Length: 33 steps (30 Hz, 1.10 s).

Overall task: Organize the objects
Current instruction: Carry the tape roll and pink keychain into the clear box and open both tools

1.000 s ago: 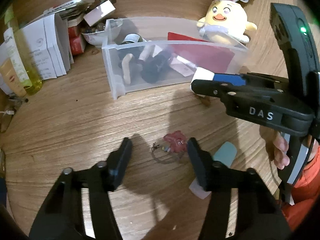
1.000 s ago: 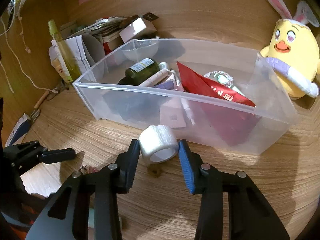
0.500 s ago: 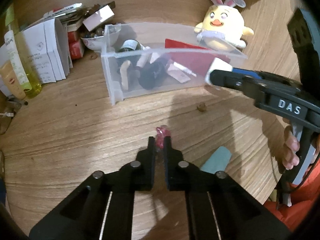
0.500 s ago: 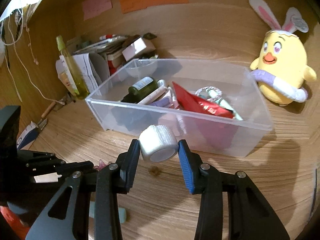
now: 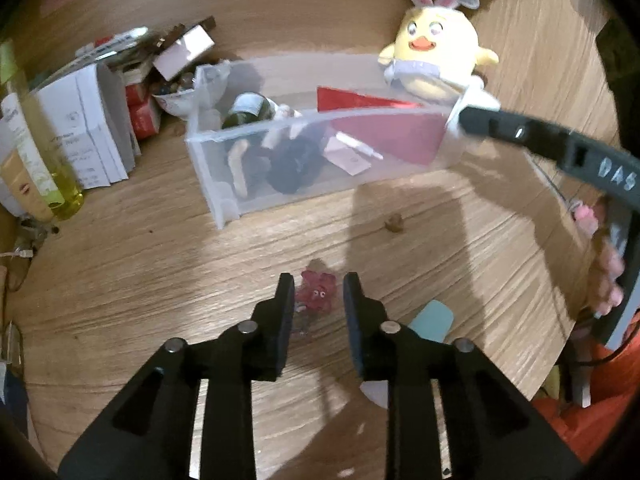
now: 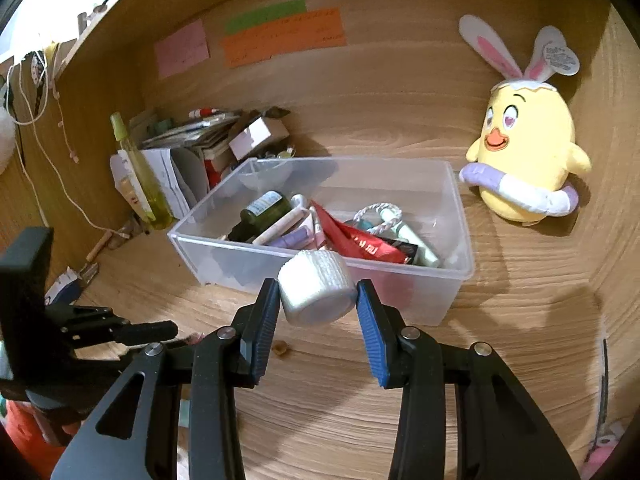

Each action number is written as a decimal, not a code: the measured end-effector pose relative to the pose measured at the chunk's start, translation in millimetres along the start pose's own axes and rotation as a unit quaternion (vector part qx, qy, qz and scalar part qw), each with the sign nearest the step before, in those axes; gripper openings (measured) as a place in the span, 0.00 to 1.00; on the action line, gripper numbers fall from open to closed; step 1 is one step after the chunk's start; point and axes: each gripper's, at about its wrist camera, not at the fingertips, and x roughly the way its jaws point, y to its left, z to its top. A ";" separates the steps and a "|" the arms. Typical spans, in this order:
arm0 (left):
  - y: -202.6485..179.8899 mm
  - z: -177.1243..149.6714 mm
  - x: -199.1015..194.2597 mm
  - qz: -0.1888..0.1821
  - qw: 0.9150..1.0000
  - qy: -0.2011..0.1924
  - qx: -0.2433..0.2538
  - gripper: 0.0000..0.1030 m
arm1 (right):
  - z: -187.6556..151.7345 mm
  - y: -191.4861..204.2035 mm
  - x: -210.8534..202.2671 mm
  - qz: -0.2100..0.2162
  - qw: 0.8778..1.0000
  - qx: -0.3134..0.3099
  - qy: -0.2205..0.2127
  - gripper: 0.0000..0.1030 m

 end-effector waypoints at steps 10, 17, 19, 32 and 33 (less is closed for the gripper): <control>0.6 3.8 16.1 0.022 1.000 0.012 0.002 0.18 | 5.9 -14.2 -12.7 -0.004 1.000 0.008 -0.020 0.35; 8.9 16.2 -0.2 0.015 0.999 -0.017 -0.024 0.18 | 14.5 -23.5 -13.7 -0.006 0.999 0.011 -0.030 0.35; 8.3 23.1 -8.6 0.015 0.999 -0.032 -0.024 0.18 | 19.1 -24.8 -14.1 -0.007 0.999 0.009 -0.035 0.35; 13.2 74.2 -49.2 0.018 0.992 -0.113 -0.042 0.18 | 45.8 -26.2 -16.2 -0.009 0.998 0.002 -0.067 0.35; 14.0 79.1 -52.8 0.017 0.992 -0.121 -0.043 0.18 | 47.8 -26.5 -16.4 -0.009 0.998 0.001 -0.070 0.35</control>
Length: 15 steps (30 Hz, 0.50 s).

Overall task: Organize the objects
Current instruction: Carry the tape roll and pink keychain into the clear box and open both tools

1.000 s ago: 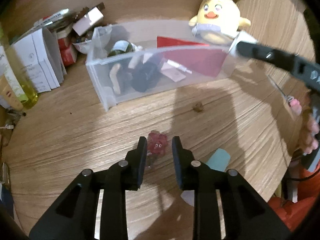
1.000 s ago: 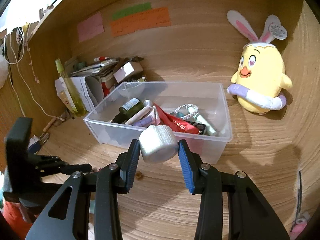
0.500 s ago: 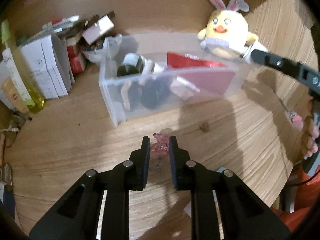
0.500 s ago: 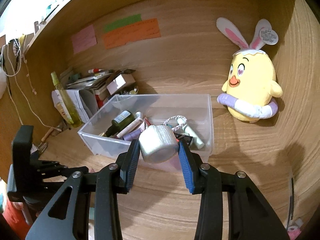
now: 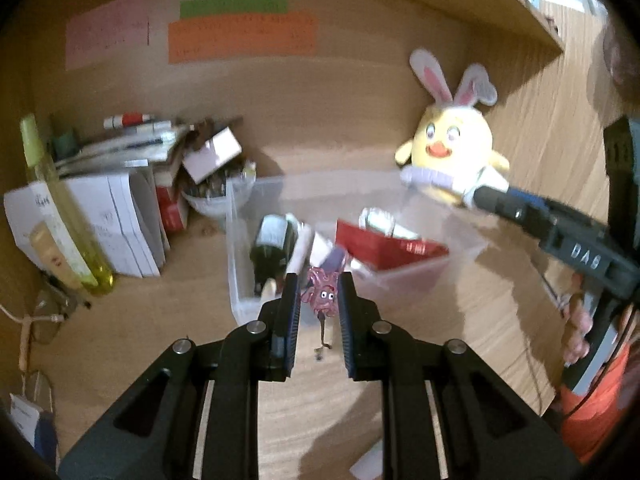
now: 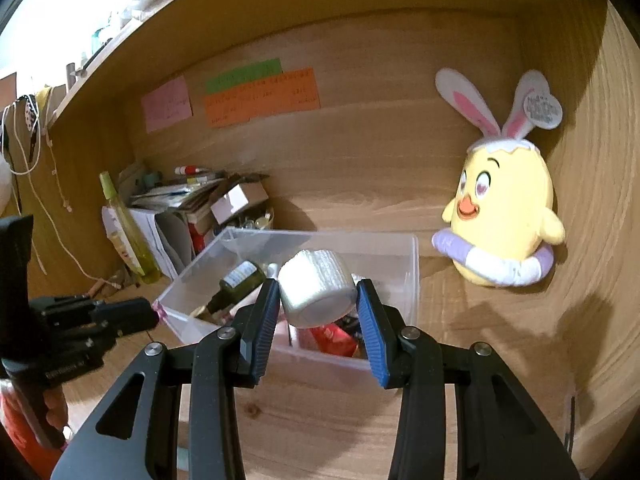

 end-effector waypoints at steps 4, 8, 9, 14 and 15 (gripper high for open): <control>0.5 18.1 -5.7 0.006 1.000 -0.023 0.002 0.18 | 9.5 -3.7 2.5 -0.003 1.000 0.001 -0.009 0.35; 4.6 36.3 -4.5 0.005 0.999 -0.036 -0.003 0.18 | 16.1 -6.1 7.3 -0.006 1.000 -0.001 -0.012 0.35; 5.6 39.3 -3.4 0.004 0.999 -0.038 -0.005 0.18 | 16.9 -6.4 9.3 -0.007 1.000 -0.002 -0.011 0.35; 7.7 49.6 6.0 0.003 0.999 -0.038 -0.010 0.18 | 16.2 -9.9 26.7 -0.014 1.000 0.000 0.007 0.35; 7.6 50.1 10.4 0.004 0.999 -0.035 -0.010 0.18 | 14.9 -11.0 31.5 -0.014 1.000 0.001 0.013 0.35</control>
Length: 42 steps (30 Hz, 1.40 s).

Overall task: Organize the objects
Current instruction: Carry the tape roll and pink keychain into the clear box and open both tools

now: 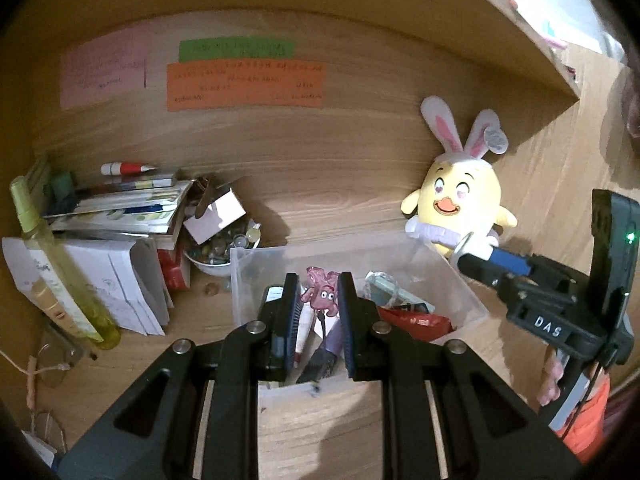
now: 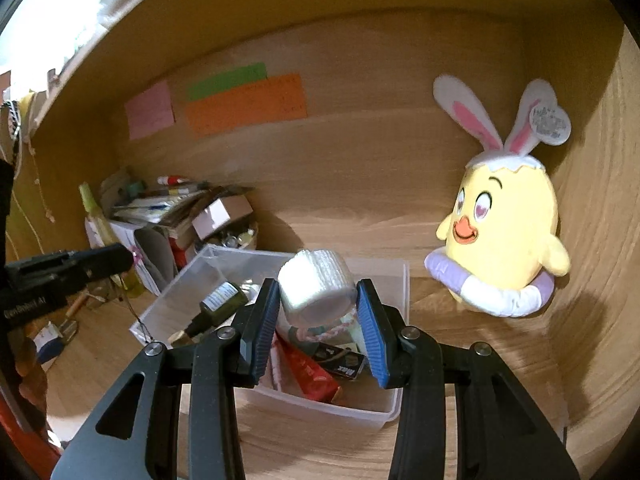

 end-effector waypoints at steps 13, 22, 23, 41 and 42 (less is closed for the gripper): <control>16.9 -14.4 57.5 0.017 0.998 0.060 -0.011 0.18 | -20.2 -5.9 54.8 -0.017 0.997 -0.002 0.073 0.35; 25.2 -31.2 85.0 0.015 0.995 0.102 -0.020 0.18 | -25.0 -1.3 66.6 -0.017 0.995 -0.013 0.094 0.35; 24.8 -32.4 86.1 0.016 0.994 0.103 -0.018 0.18 | -25.2 -0.9 67.3 -0.017 0.995 -0.014 0.096 0.35; 12.3 -32.1 53.1 0.017 0.997 0.069 0.000 0.57 | -20.4 6.8 49.3 -0.022 0.997 -0.025 0.076 0.53; 11.0 -31.7 49.4 0.018 0.998 0.065 0.001 0.58 | -19.8 7.8 46.6 -0.023 0.997 -0.025 0.073 0.54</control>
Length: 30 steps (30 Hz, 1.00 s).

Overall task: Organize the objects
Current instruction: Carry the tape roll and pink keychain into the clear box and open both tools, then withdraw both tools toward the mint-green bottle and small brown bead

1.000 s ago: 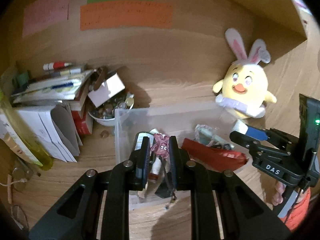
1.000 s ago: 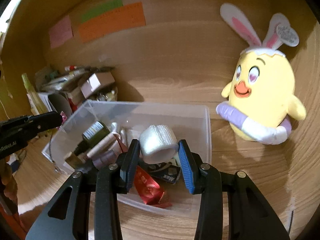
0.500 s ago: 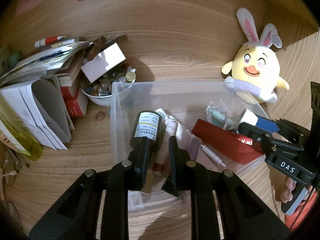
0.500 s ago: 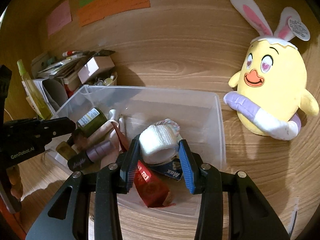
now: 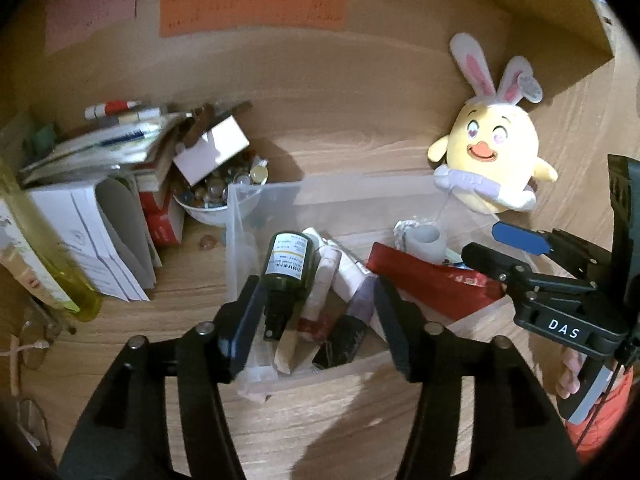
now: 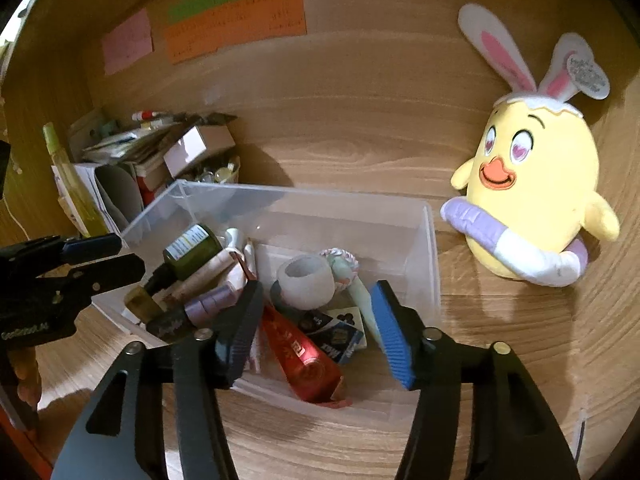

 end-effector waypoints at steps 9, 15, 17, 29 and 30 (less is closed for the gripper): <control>-5.9 -5.5 -28.5 0.009 0.999 -0.032 0.007 0.82 | -3.8 9.2 -26.9 0.007 1.000 -0.008 -0.018 0.58; -6.4 -16.6 -43.5 0.016 0.999 -0.040 0.011 0.88 | -13.6 18.5 -46.3 0.012 0.999 -0.019 -0.027 0.58; -5.4 -21.5 -47.3 0.016 0.999 -0.040 0.010 0.90 | -17.8 21.9 -50.8 0.014 0.999 -0.022 -0.028 0.58; -0.2 -59.6 -49.9 0.011 1.000 -0.009 0.004 0.92 | -58.3 45.9 -44.6 0.037 0.999 -0.034 0.010 0.58; -0.1 -63.6 -49.2 0.010 1.000 -0.004 0.004 0.92 | -62.4 48.2 -39.3 0.039 0.998 -0.035 0.020 0.58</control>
